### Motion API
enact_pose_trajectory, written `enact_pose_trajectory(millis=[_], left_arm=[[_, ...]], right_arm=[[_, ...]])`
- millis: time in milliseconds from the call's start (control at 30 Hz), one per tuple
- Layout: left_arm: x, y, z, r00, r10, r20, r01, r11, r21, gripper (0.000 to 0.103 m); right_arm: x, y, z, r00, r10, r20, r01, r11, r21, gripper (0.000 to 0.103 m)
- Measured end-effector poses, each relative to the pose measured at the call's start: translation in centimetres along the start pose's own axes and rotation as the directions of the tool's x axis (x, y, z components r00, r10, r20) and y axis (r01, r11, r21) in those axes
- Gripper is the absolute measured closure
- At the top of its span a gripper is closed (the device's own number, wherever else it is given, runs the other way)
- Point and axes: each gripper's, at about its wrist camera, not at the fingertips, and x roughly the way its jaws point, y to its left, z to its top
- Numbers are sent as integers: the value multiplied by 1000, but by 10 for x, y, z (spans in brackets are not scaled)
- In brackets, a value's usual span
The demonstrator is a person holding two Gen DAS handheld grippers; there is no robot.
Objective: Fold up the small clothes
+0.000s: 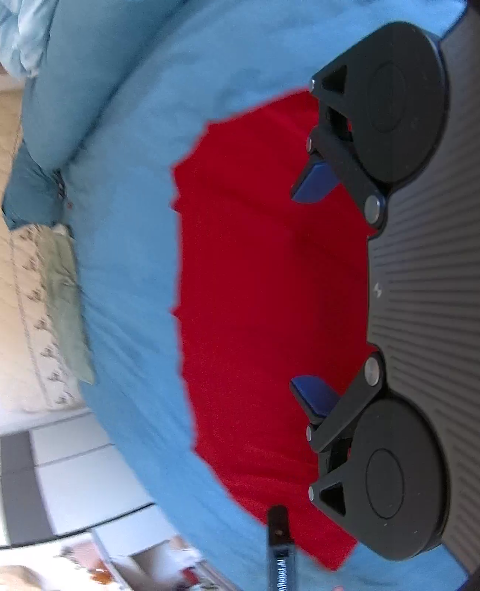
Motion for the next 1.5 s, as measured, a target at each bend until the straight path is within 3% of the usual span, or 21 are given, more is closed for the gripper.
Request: enact_pose_trajectory(millis=[67, 100, 233, 333, 400, 467, 600, 700, 767, 867, 933, 1033, 1100, 1167, 1267, 1333, 1367, 1500], left_arm=[[22, -2, -6, 994, 66, -82, -65, 998, 19, 0], [27, 0, -7, 994, 57, -93, -55, 998, 17, 0], [20, 7, -12, 996, 39, -78, -35, 998, 54, 0], [18, 2, -7, 992, 73, -101, -64, 994, 89, 0], [5, -1, -1, 982, 157, -101, -146, 983, 111, 0], [-14, -14, 11, 978, 202, -59, -191, 970, 148, 1], [-34, -35, 38, 997, 69, -46, -62, 988, 142, 0], [-22, -58, 48, 993, -35, -114, 49, 992, 120, 0], [-6, -76, 52, 985, -64, -161, 82, 991, 109, 0], [14, -94, 55, 979, -82, -184, 98, 992, 78, 0], [28, -100, 54, 979, -71, -189, 87, 993, 77, 0], [43, -107, 42, 978, -4, -207, 26, 994, 103, 0], [55, -107, 38, 974, -10, -225, 30, 996, 86, 0], [60, -104, 35, 974, -15, -228, 35, 996, 82, 0], [63, -104, 36, 971, -7, -238, 31, 995, 97, 0], [66, -104, 37, 967, -4, -255, 30, 995, 98, 0], [69, -106, 38, 964, -3, -266, 30, 995, 97, 0], [80, -106, 47, 949, -4, -314, 36, 995, 97, 0]], right_arm=[[7, -7, -9, 999, -27, -33, 27, 1000, 8, 0], [8, -10, -11, 998, -44, -33, 45, 999, 12, 0], [-5, -44, -14, 993, -120, -22, 121, 992, 35, 0], [-16, -76, -19, 973, -215, -86, 222, 972, 82, 0], [-34, -103, -19, 978, -176, -115, 196, 961, 195, 0], [-60, -117, -13, 989, -119, -85, 138, 954, 267, 0], [-86, -107, 1, 995, -77, -69, 90, 975, 205, 0], [-78, -96, 5, 995, -33, -97, 51, 982, 180, 0], [-67, -92, 9, 993, -13, -118, 32, 986, 163, 0], [-40, -92, 11, 987, 12, -161, 14, 987, 162, 5], [-22, -98, 12, 981, 14, -192, 19, 985, 169, 13], [-14, -101, 4, 982, 17, -190, 16, 985, 170, 14], [-13, -100, 2, 984, 22, -178, 6, 987, 158, 14], [-15, -98, 0, 986, 23, -166, 1, 989, 147, 20], [-14, -96, 1, 987, 29, -161, -3, 987, 159, 39], [-13, -97, 4, 985, 37, -166, -4, 982, 189, 62], [-11, -98, 7, 983, 53, -174, -13, 975, 222, 68], [-22, -94, 32, 984, 67, -167, -5, 937, 349, 74]])
